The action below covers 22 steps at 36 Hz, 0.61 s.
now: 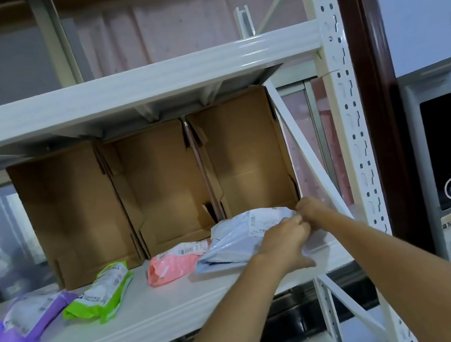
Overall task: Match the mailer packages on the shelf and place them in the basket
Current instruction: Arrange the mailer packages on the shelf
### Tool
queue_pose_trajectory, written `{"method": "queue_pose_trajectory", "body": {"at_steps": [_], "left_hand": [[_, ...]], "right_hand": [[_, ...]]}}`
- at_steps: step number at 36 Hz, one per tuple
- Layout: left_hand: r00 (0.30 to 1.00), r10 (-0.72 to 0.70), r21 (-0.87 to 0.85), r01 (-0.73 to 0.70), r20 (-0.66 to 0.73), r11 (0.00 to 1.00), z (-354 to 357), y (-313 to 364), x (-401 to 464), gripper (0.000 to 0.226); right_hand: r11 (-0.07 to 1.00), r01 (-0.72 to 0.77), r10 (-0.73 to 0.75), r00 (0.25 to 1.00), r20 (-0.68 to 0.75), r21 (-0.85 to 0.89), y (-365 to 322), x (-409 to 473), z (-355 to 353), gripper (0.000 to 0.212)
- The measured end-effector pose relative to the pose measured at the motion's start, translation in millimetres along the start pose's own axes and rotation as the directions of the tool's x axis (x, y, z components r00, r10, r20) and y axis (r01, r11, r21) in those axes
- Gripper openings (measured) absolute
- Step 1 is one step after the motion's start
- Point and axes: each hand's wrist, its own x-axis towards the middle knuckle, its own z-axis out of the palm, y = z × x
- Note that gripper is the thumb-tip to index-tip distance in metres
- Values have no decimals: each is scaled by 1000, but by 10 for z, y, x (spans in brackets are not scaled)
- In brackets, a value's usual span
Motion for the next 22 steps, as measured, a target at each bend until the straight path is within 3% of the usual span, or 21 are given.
{"method": "queue_pose_trajectory", "body": {"at_steps": [3,6,9,13,18,22], "left_hand": [[997,-59,-58,62,51,996,44,-60,-24,25],[990,-121,-97,127,71,987,87,-121,-56,12],[990,-129,-191,139,63,972,160,-203,-80,7],[990,-126,-369,142,70,919,185,-267,-122,10],[990,-102,-505,138,99,852,61,-273,-152,12],[960,-279,-538,216,-37,815,-118,-418,-104,29]], "right_hand": [[976,20,-17,1000,-16,219,37,47,14,24],[979,-20,20,1000,5,205,20,86,41,20],[996,-28,40,988,-152,84,0,104,93,22],[992,-4,34,973,-230,130,0,124,166,21],[983,54,-23,984,-176,173,-60,177,215,27],[996,68,-70,997,-25,-49,-230,160,178,39]]}}
